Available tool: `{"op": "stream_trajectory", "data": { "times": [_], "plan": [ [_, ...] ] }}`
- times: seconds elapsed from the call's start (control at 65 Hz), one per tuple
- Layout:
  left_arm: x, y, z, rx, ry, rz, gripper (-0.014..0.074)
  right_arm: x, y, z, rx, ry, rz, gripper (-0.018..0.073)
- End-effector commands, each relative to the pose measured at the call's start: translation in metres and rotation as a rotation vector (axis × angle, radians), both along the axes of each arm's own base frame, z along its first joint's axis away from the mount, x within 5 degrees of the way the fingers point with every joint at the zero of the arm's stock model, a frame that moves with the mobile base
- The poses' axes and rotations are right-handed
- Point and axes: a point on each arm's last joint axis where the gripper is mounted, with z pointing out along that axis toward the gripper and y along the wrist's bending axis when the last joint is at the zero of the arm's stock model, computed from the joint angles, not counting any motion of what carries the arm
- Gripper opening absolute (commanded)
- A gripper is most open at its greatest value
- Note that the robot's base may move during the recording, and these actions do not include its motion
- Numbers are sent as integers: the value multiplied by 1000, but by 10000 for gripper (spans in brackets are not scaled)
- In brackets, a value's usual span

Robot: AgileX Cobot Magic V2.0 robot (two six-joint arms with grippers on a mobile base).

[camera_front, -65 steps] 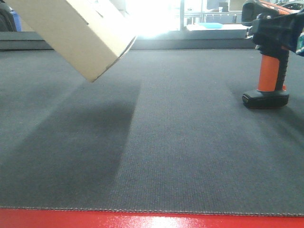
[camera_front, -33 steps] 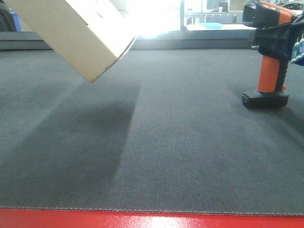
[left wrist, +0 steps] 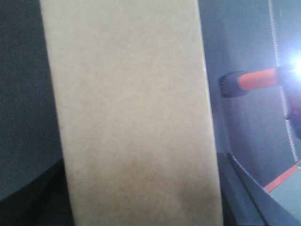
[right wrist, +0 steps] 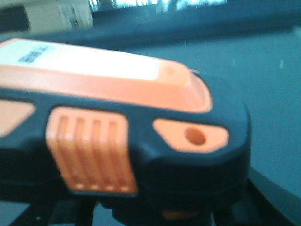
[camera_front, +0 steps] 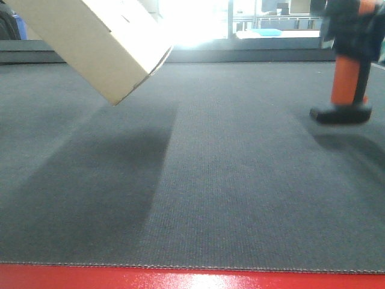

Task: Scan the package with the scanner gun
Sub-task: 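Grasp the orange scanner gun by its top with the right gripper, then lift the scanner and aim it at the box's barcode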

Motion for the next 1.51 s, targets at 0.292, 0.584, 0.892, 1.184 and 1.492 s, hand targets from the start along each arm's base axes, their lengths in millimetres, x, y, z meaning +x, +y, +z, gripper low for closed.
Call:
{"op": "stream_trajectory", "data": {
  "times": [0.292, 0.584, 0.892, 1.184, 1.492],
  "plan": [
    [-2, -1, 6, -27, -13, 8, -111, -5, 10, 104, -310, -9, 157, -154],
    [-2, -1, 6, -27, -13, 8, -111, -1, 14, 128, -528, -12, 215, -154],
    [-2, 0, 6, -22, -14, 8, -111, -1, 14, 132, -606, -33, 225, -154],
    [-2, 2, 4, 10, -15, 9, -111, 1, 8, 144, -614, -59, 194, -154],
    [-2, 3, 4, 24, -15, 9, -111, 4, -2, 142, -612, -32, 166, -154]
  ]
}}
